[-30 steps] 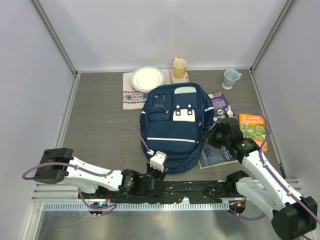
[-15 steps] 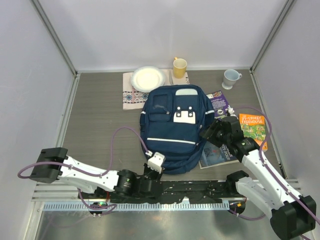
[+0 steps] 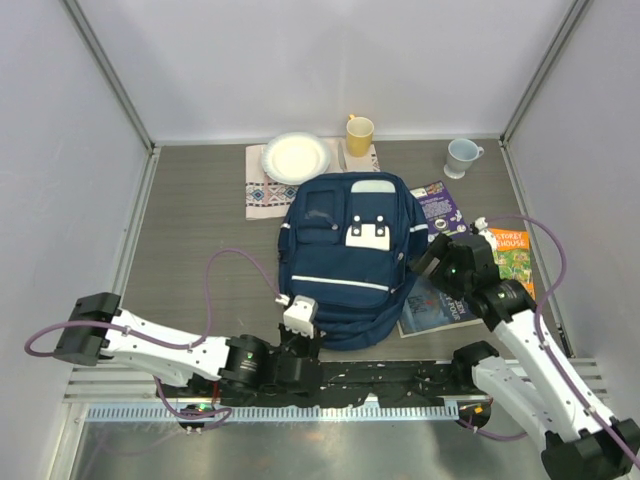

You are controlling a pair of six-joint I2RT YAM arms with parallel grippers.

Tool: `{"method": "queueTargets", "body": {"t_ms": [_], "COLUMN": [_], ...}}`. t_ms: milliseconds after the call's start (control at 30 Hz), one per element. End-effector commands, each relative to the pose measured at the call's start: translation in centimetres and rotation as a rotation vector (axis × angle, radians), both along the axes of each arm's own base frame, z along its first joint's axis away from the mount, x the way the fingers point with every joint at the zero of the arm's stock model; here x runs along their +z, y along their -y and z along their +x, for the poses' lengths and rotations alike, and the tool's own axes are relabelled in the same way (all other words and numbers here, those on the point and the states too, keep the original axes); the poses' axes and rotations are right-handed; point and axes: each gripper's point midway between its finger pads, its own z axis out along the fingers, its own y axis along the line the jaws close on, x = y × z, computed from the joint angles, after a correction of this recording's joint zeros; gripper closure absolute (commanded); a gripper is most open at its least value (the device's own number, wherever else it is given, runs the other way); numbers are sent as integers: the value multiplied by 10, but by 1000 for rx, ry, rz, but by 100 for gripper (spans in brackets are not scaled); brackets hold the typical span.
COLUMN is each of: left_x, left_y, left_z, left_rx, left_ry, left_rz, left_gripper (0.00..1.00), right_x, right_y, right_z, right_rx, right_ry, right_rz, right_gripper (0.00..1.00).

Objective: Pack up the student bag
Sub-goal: Unzip the student bag at the center of the board.

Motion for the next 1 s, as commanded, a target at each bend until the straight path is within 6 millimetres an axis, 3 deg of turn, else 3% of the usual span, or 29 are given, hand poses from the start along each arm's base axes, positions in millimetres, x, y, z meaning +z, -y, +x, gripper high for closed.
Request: {"method": "queueTargets", "body": {"t_ms": [0,100,200,233,367,667,967], "left_x": [22,36,36,36,35,42,38], "left_y": [4,14,25,27,42,55,47], "left_z": [8,6,3,2,-6,-8,1], "left_rx": [48,36,-15,-17,-68,-74,2], "left_ry": [51,50,72,68,62,57,68], "left_rz": [-46,-117,-115,-110,-47,-72,-20], "left_gripper": [100,100,100,100,100,100,100], "right_x": [24,50,54,47,44,46,53], "right_y": [16,4,-4,-7,-32,-32,-37], "right_z": [-13,-28,-33,-35,-44,-52,-47], "right_rx": [-53,-25,-2,7,120,147,158], "right_ry": [88,127,166,151,109,133,207], "right_rz": [-10,109,175,183,282,285,331], "right_gripper": [15,15,15,15,15,16,16]}}
